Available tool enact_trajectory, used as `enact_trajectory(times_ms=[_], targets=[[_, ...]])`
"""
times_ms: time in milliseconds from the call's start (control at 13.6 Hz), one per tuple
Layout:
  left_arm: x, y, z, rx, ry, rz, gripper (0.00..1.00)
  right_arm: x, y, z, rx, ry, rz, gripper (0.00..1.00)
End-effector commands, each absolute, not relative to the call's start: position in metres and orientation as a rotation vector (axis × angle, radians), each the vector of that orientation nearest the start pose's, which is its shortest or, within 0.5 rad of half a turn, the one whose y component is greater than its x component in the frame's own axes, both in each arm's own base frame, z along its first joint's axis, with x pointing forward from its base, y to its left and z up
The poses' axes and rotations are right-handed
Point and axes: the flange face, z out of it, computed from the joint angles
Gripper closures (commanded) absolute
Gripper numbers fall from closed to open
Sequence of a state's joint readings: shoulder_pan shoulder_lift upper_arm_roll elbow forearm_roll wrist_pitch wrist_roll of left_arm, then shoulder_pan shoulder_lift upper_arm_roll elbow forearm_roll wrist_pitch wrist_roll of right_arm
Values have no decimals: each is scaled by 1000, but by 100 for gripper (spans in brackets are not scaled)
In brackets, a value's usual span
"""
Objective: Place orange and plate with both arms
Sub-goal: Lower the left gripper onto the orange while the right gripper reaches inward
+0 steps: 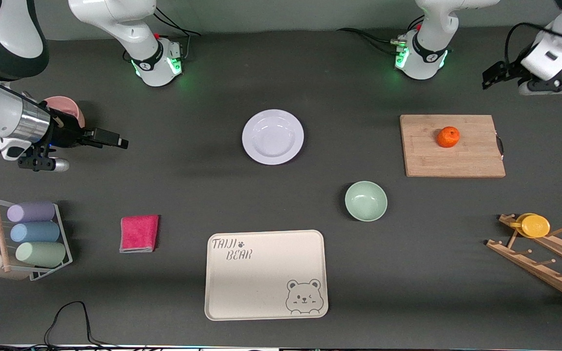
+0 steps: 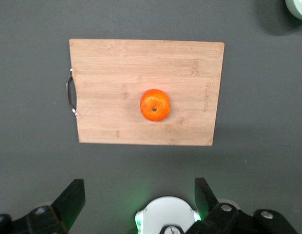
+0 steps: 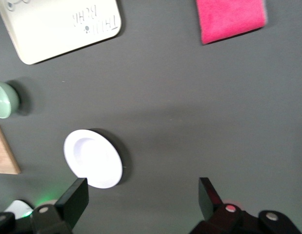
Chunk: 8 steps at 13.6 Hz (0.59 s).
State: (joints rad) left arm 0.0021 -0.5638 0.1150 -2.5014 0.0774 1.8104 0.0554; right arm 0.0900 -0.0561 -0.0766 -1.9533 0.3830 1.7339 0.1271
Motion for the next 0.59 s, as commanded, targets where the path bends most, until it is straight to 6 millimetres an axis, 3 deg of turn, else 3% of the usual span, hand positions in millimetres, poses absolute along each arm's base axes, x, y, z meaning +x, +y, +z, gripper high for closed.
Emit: enact_trajectory(times_ms=[0, 147, 295, 516], targets=[[365, 46, 404, -3118, -4, 213, 0, 520, 45, 467, -2647, 351, 255, 0], [372, 44, 361, -3117, 3, 191, 0, 515, 53, 452, -2548, 258, 253, 0], [372, 41, 316, -3117, 13, 155, 0, 516, 56, 451, -2500, 259, 250, 0], [365, 38, 258, -3118, 25, 121, 0, 500, 60, 442, -2444, 281, 289, 0]])
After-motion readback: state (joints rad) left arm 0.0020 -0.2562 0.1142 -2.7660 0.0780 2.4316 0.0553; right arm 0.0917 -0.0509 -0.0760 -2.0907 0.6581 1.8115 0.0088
